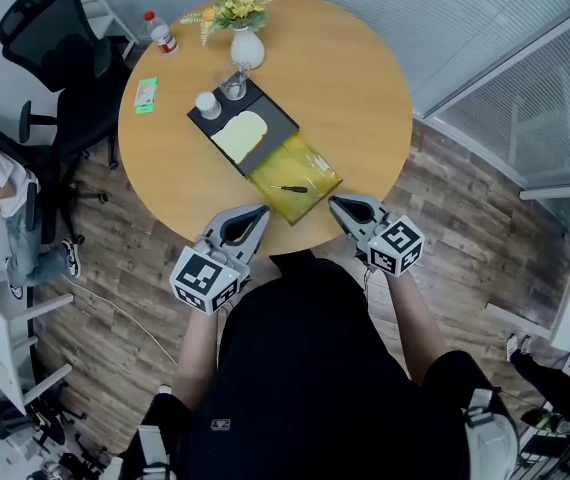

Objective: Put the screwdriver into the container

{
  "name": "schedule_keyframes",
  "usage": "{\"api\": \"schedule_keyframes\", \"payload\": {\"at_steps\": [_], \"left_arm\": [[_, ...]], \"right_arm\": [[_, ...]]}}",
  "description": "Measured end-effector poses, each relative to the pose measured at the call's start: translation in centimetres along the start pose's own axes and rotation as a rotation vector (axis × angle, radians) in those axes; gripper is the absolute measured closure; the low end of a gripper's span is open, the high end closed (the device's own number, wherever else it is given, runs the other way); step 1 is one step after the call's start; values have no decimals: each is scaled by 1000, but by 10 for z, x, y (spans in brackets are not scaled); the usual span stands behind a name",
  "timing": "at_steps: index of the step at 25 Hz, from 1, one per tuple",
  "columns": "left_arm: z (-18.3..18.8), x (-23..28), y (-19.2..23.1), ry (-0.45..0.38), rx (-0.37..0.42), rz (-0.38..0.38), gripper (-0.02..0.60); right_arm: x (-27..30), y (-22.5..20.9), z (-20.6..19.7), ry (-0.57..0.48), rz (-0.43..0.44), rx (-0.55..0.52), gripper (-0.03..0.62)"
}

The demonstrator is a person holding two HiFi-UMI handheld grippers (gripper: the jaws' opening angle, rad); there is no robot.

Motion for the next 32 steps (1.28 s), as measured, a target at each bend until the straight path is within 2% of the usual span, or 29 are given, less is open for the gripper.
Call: {"api": "schedule_keyframes", "payload": {"at_steps": [13, 32], "left_arm": [[-2, 5, -20, 11, 21, -14, 577], [-2, -5, -25, -3, 22, 12, 577]], "right_arm": [[-14, 34, 10, 5, 42, -139, 589], [-15, 50, 9, -2, 63, -158, 589]]}}
Point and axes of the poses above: the fingertips, and each gripper's own axes: x forward along the fingers, y to its left, z out of its top, the point moved 4 cm from there along -x, backward along the fingers, and after that the axes turned 14 degrees about -z, right-handed, at the moved point
